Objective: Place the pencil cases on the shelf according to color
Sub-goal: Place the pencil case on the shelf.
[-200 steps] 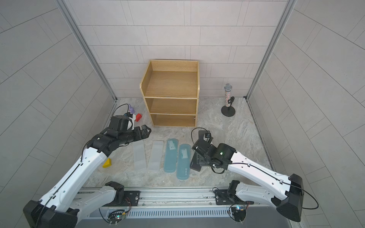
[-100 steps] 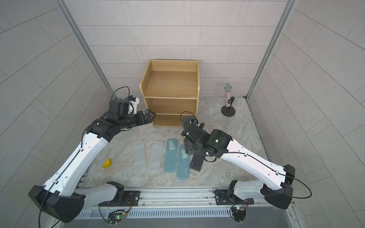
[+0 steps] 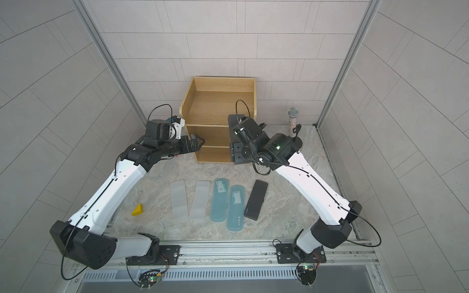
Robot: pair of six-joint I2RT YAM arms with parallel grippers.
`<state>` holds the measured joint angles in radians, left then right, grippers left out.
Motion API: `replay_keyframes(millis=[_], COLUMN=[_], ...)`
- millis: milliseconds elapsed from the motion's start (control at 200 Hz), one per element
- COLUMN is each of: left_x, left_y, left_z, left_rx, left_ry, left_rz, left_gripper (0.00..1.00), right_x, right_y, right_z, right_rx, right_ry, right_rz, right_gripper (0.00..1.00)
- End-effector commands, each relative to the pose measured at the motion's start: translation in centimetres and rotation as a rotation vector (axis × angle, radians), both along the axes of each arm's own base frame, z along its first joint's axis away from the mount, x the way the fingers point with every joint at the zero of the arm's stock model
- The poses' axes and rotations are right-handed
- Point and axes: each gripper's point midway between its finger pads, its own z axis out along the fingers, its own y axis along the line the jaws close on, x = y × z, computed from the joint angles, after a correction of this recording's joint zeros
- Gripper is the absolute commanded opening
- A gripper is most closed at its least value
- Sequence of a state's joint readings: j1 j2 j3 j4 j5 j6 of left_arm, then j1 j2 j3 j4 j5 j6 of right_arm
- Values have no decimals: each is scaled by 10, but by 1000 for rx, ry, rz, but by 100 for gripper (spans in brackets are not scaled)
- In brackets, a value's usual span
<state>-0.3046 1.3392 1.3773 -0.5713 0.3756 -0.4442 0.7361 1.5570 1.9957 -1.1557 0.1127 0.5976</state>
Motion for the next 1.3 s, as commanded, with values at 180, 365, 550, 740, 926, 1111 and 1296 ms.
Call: replay_keyframes(millis=[180,365,550,740,926,1111,1296], left_x=[-1,-7,-8,-9,-8,-9,-9], left_y=[-1,3,1,-1,1,-1,-2], left_z=[-12,-13,-16,-15,-14,-15,-16], left_rx=[-10,-8,-27,-44,-55,-69,-74], left_ry=[-2,-16,-4,-9,-16,-11,-11], left_rz=[-37,-33,-43,-44,-41,-48,-54], left_gripper=[100,100,100,100,100,100,100], right_x=[65,91,114,137,157,170,176], right_y=[21,31,23,8,2,-1,-1], right_z=[14,26,36,35,31,19,13], right_rx=[24,47,64,55,52,27,21], right_ry=[-72,-117,-160,-179,-197,-191,-188], right_rz=[9,-22,-81,-141,-171,-186,-209], right_gripper=[29,29,29,29,33,35,67])
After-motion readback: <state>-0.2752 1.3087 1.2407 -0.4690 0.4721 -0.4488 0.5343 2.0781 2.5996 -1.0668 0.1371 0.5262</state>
